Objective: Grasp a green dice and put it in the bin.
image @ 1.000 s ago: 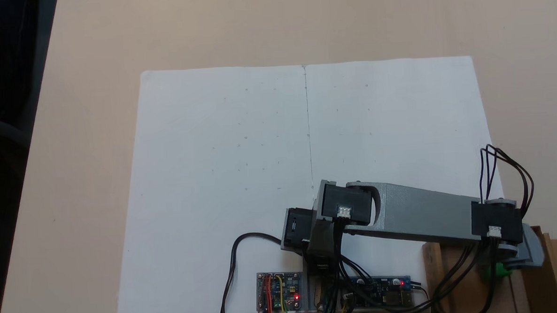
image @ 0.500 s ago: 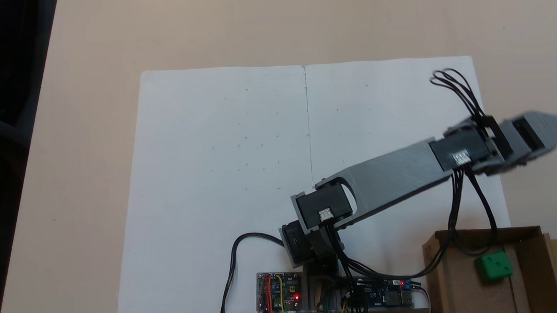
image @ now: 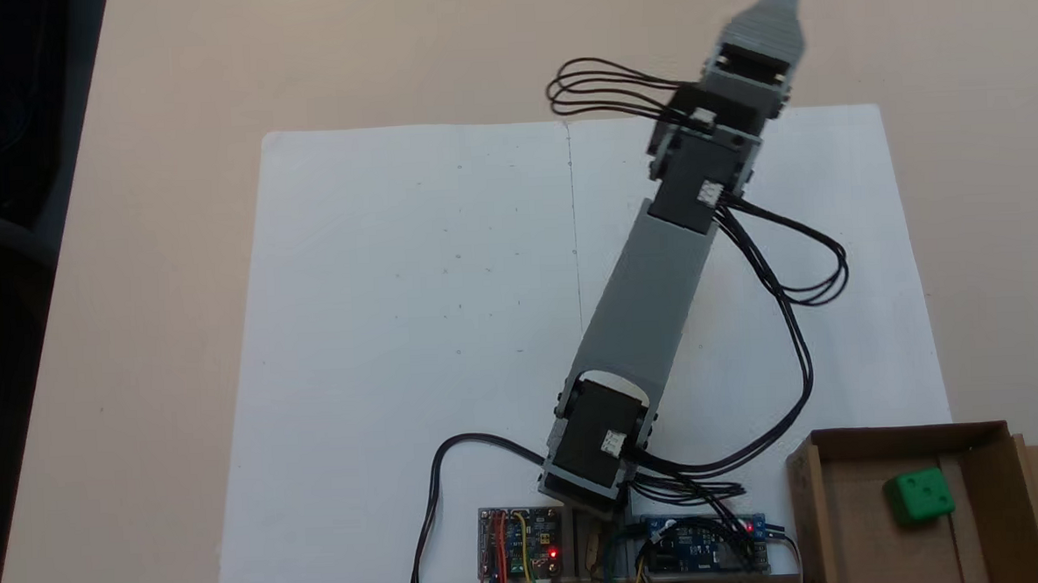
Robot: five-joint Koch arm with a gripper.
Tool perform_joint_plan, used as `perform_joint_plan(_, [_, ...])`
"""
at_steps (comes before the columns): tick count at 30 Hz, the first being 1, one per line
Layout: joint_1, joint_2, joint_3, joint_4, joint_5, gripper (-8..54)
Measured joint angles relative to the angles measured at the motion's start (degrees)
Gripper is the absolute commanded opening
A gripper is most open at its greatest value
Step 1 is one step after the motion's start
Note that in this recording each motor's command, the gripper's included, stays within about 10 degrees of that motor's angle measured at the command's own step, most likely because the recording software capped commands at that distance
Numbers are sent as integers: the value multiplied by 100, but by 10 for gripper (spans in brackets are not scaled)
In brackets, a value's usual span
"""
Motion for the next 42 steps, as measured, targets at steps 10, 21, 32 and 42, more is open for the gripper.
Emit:
perform_joint_plan(10, [-1828, 844, 3357, -1494, 26, 445])
perform_joint_plan(21, [-1907, 1239, 5985, -3533, 26, 439])
perform_joint_plan(32, [-2241, 1477, 7638, -5748, 26, 431])
perform_joint_plan(42, [-2707, 2347, 8798, -7611, 0, 432])
